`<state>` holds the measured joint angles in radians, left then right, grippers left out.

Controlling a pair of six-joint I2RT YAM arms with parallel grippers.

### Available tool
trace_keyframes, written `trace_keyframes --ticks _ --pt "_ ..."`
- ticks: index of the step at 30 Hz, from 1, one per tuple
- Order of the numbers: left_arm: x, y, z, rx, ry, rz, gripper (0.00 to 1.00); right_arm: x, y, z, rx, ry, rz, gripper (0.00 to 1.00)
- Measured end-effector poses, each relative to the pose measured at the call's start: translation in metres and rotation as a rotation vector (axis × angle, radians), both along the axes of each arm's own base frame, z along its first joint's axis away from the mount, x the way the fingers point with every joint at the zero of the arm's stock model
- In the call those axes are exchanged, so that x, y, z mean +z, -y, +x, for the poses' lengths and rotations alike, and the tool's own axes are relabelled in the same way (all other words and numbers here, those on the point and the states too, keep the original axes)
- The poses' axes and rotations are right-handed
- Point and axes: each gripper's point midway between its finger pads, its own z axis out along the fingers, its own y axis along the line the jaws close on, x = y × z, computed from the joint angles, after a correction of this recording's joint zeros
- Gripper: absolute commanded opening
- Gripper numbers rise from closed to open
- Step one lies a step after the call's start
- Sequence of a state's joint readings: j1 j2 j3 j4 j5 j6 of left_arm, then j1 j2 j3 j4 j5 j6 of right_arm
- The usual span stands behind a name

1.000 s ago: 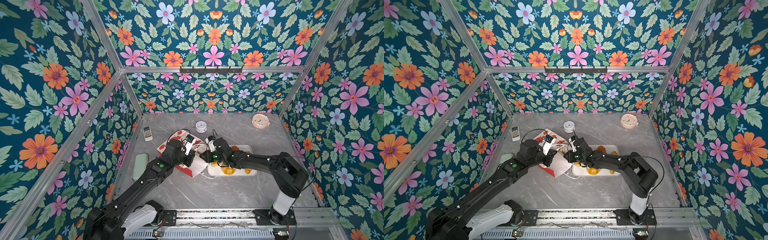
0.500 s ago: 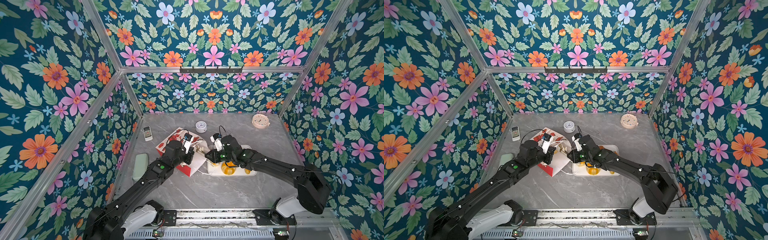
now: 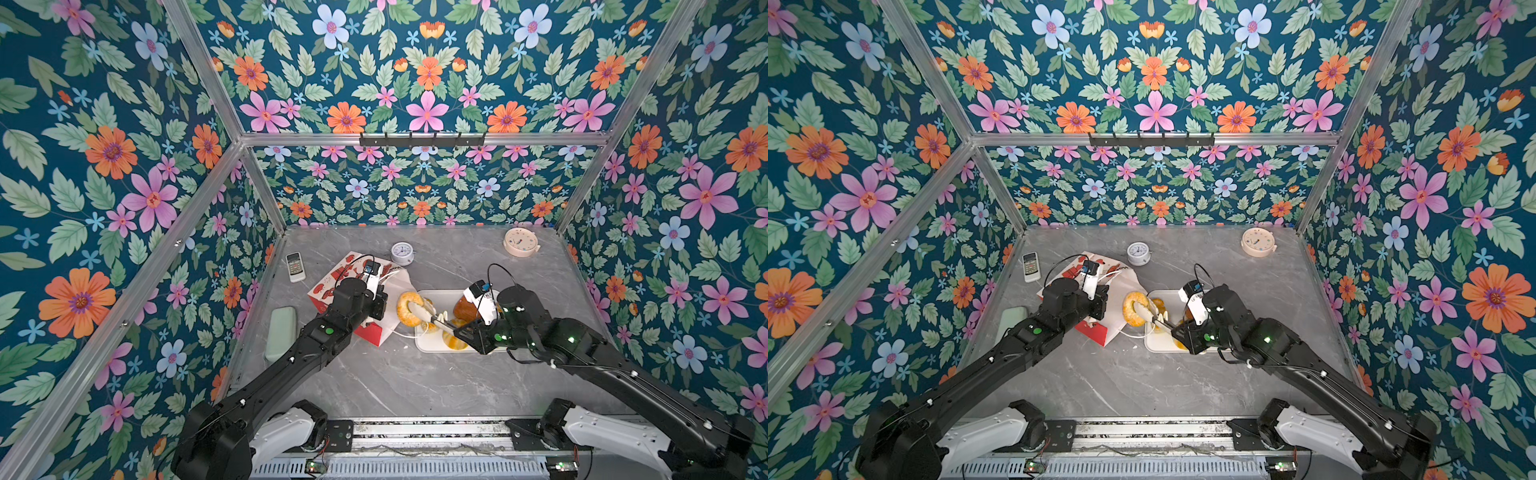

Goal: Take the fake bread out of the paper bag
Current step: 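Pull the ring donut out of the bag and carry it over the tray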

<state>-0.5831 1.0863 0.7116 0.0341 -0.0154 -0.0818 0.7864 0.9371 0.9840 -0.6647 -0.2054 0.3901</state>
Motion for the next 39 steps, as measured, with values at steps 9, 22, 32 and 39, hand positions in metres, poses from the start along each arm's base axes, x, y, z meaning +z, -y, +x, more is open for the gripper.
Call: trace_keyframes --ticks 9,22,32,39 --pt "0.004 -0.003 -0.001 0.017 0.015 -0.022 0.00 -0.027 0.056 0.019 -0.209 0.000 -0.207 0.14" --pt "0.009 -0.010 -0.011 0.019 0.035 -0.042 0.00 -0.053 0.060 0.061 -0.299 -0.027 -0.203 0.14" --pt "0.004 -0.011 -0.014 0.019 0.030 -0.039 0.00 -0.077 0.047 0.078 -0.276 -0.068 -0.237 0.15" --pt "0.002 -0.011 -0.014 0.019 0.027 -0.037 0.00 -0.087 0.044 0.085 -0.264 -0.091 -0.280 0.19"
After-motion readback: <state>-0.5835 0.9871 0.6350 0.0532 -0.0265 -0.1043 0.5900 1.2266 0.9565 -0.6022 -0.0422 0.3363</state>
